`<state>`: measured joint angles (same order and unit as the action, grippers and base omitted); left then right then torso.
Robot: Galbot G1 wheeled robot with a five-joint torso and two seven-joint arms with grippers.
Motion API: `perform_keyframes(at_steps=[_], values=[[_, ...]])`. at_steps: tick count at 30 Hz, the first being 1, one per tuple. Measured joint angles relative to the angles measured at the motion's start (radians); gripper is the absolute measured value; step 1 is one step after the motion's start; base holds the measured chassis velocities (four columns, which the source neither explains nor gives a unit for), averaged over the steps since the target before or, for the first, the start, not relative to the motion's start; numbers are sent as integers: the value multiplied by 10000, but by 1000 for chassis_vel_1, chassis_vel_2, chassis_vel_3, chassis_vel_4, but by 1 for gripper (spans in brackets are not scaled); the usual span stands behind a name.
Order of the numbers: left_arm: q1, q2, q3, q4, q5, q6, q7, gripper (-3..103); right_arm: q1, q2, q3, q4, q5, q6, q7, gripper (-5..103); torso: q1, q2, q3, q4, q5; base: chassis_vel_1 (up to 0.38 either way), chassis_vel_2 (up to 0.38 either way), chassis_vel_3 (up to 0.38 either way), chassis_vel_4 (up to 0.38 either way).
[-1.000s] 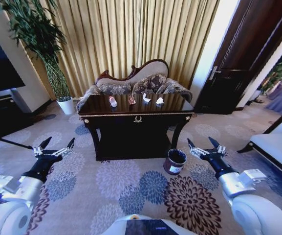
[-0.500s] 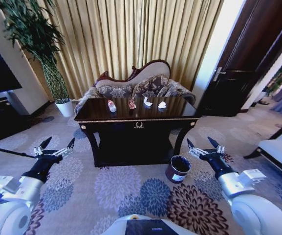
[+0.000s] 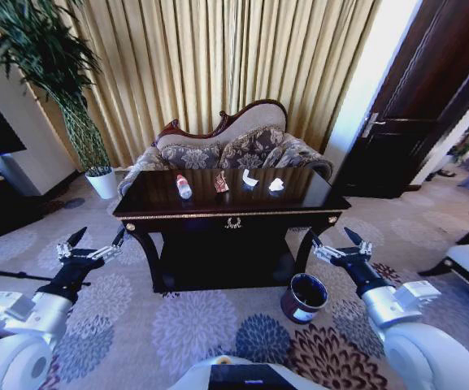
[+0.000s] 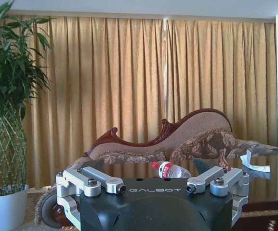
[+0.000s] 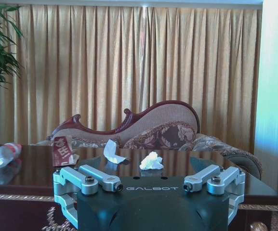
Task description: Move to the front of the table and place the trash on the table into the trash bin.
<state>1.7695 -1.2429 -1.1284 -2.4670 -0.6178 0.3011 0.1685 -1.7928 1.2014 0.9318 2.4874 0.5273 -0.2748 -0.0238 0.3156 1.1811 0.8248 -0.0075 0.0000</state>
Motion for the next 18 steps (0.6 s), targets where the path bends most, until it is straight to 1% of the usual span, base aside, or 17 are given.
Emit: perform_keyframes(at_steps=[8,18], values=[[6,-31,30,85,-1,-95,66,100,1,5,-10,-9,-33,0,-2,100,0,0,0,2,-1,-202,200,217,-197],[-11,-22,38,129,-1,-123,76,100,-6,77,-73,-22,-196,-2,-8,100,0,-1,0,1,1,-194,194,181,-196]])
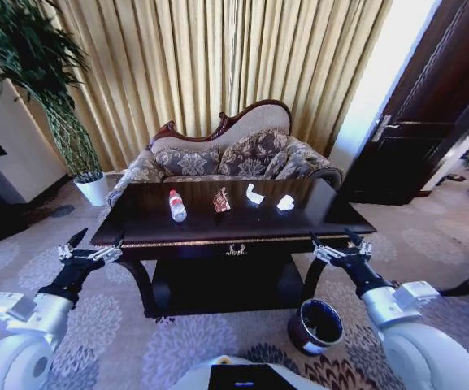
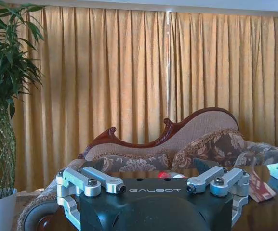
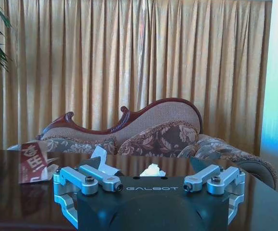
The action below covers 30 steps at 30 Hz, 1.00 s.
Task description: Move to the front of the table and place the trash on the table into the trash bin.
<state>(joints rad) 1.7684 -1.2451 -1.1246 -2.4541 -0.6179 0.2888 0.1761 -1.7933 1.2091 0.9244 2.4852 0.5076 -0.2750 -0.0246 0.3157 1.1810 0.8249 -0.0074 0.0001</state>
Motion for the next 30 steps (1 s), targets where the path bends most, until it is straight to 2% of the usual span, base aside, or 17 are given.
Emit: perform_keyframes(at_steps=[7,15,20,25,27,30], values=[[-63,-19,1,49,-20,-64,-4,100,12,-42,-43,-69,-4,129,19,100,6,-3,2,-1,-1,-146,149,118,-139],[-67,-47,-17,57,-47,-140,-3,100,124,-267,-127,-131,74,6,62,100,-8,5,-4,-2,-1,0,0,0,0],[-159,-147,-13,53,-63,-141,-195,100,643,-1119,-139,-305,817,-579,506,100,-4,2,-1,1,0,0,0,0,0],[-182,-198,-10,31,-64,-133,-248,100,894,-1605,-77,-518,1346,-873,623,100,2,0,1,0,0,0,0,0,0],[-204,-287,-3,8,-59,-101,-282,100,1345,-2086,-156,-785,1964,-1400,867,100,1,0,0,0,-2,0,0,0,0],[-207,-324,0,-14,-47,-69,-297,100,1805,-2445,-326,-1090,2264,-1792,1064,100,-1,1,-1,-1,1,0,0,0,0]])
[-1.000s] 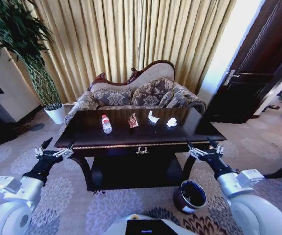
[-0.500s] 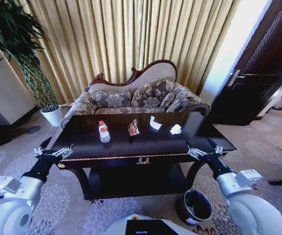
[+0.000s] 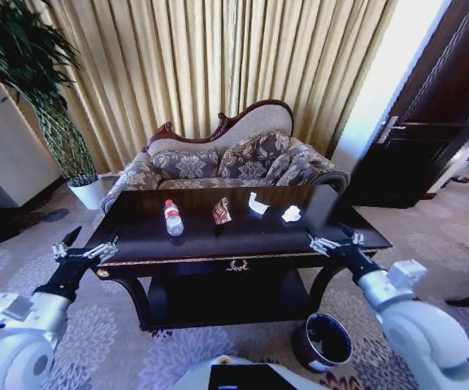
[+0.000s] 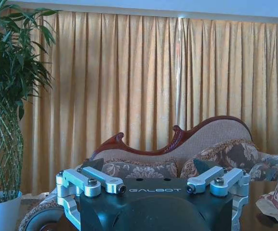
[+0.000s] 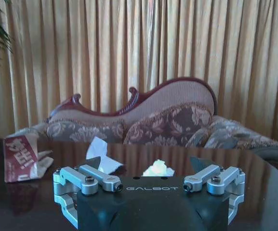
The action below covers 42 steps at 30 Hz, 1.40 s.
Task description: Move to the front of the table and place the trash on the table into the trash bin.
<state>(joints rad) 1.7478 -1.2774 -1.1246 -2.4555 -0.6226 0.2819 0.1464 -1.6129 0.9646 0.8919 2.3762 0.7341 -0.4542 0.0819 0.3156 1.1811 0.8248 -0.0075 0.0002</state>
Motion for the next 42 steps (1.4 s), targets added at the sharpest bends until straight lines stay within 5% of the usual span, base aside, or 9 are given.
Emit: perform_keyframes(at_steps=[3,12,29,42], values=[[31,-6,0,-56,38,35,-51,100,1114,-604,-477,-488,742,-995,845,100,0,0,1,1,-1,0,0,0,0],[42,-23,71,-268,100,321,-209,100,3326,-1385,-2028,-2220,1428,-1653,1730,100,1,-1,1,-1,-1,0,0,0,0],[149,104,116,-443,282,520,-351,100,6434,-775,-5228,-4342,1422,-1667,2440,100,1,-1,1,3,-3,0,0,0,0],[106,70,145,-450,282,539,-316,100,6599,-630,-5335,-4952,1054,-1667,2550,100,-1,-1,0,0,-3,0,0,0,0]])
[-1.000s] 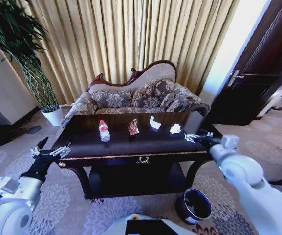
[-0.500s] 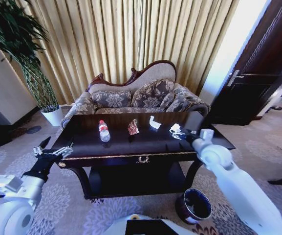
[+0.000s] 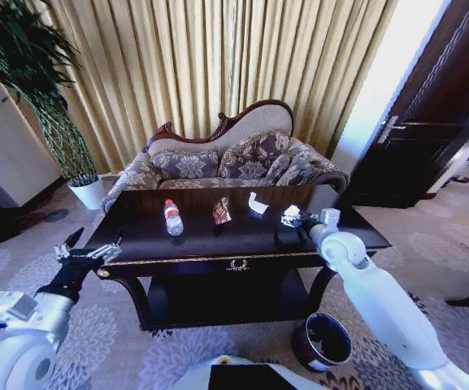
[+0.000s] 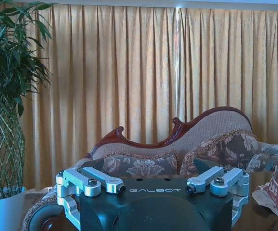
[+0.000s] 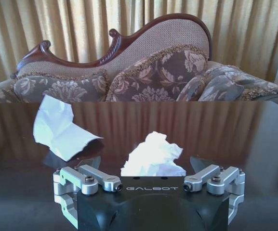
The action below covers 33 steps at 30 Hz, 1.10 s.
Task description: Move to the front of the table and place the trash on the table into the trash bin.
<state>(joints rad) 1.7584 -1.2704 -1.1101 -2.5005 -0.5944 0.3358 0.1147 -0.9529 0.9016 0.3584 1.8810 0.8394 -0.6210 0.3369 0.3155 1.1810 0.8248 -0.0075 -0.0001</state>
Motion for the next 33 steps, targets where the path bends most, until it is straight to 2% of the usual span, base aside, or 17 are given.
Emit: perform_keyframes(at_steps=[19,21,22,24,25,28,31,32,33], values=[[-120,-3,35,0,-17,-31,101,100,529,274,-514,-742,-240,116,87,100,1,0,0,1,1,0,0,0,0],[-132,-18,30,0,-37,-30,140,100,523,254,-515,-773,-335,155,109,91,0,0,0,1,1,0,0,0,0],[-132,-18,30,0,-37,-30,140,100,523,254,-515,-773,-335,155,109,91,0,0,0,1,1,0,0,0,0],[-163,-18,18,1,-65,-31,152,100,492,247,-515,-781,-400,206,147,80,0,1,0,1,1,0,0,0,0],[-163,-18,18,1,-65,-31,152,100,492,247,-515,-781,-400,206,147,80,0,1,0,1,1,0,0,0,0],[-227,-14,37,3,-80,-34,154,100,421,250,-510,-782,-482,278,208,64,0,0,0,1,1,0,0,0,0],[-246,-14,41,4,-118,-37,155,100,392,258,-498,-781,-492,290,221,58,0,0,0,1,1,0,0,0,0],[-253,-11,41,5,-192,-38,154,100,353,266,-460,-777,-495,298,226,47,0,0,0,1,1,0,0,0,0],[-253,-9,38,4,-214,-38,153,100,330,266,-439,-763,-495,300,227,42,0,0,0,1,1,0,0,0,0]])
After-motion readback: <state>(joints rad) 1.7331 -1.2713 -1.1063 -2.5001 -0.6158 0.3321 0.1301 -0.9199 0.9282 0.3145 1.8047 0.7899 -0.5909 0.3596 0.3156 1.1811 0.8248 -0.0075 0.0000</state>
